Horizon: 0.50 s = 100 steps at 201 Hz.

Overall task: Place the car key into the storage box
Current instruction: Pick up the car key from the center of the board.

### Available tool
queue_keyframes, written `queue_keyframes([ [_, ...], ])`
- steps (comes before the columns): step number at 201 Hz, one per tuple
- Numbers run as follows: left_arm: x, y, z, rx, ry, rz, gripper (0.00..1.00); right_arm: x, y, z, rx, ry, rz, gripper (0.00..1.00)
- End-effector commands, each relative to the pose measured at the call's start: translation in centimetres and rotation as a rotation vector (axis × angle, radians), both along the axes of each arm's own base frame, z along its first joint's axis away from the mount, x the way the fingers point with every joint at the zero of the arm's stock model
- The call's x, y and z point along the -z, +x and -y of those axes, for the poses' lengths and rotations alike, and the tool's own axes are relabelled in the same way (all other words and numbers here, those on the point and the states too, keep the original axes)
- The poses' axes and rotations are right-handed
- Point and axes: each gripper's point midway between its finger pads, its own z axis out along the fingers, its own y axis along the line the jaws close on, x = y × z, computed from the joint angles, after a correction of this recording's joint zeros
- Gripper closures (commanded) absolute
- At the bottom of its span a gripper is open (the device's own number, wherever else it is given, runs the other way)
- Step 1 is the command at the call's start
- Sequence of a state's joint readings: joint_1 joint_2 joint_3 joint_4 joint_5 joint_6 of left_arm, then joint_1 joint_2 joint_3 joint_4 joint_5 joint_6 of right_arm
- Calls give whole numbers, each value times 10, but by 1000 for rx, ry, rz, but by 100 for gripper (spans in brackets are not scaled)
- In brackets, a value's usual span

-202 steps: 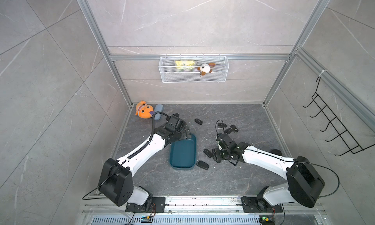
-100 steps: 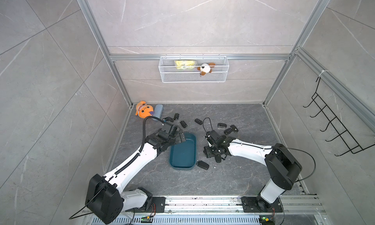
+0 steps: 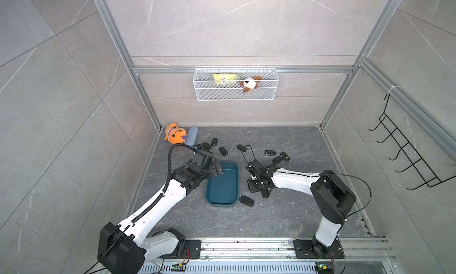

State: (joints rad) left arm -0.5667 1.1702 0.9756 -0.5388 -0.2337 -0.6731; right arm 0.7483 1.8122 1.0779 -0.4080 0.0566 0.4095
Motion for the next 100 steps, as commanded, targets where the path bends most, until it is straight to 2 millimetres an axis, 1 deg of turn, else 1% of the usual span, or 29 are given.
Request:
queue_keyframes([
  [1,-9,0,2,33,5,19,0,-4,-1,-2,12,-17,-1,73],
  [22,-11,2,5,47,-2,32,0,-17,1,-4,26,-1,14,73],
  [50,-15,5,3,36,6,47,0,-42,6,-9,53,26,54,74],
  [74,-17,6,-7,3,22,59,0,-66,12,-18,75,48,81,74],
  [100,-21,5,-19,-40,25,75,0,-88,18,-35,87,69,108,74],
])
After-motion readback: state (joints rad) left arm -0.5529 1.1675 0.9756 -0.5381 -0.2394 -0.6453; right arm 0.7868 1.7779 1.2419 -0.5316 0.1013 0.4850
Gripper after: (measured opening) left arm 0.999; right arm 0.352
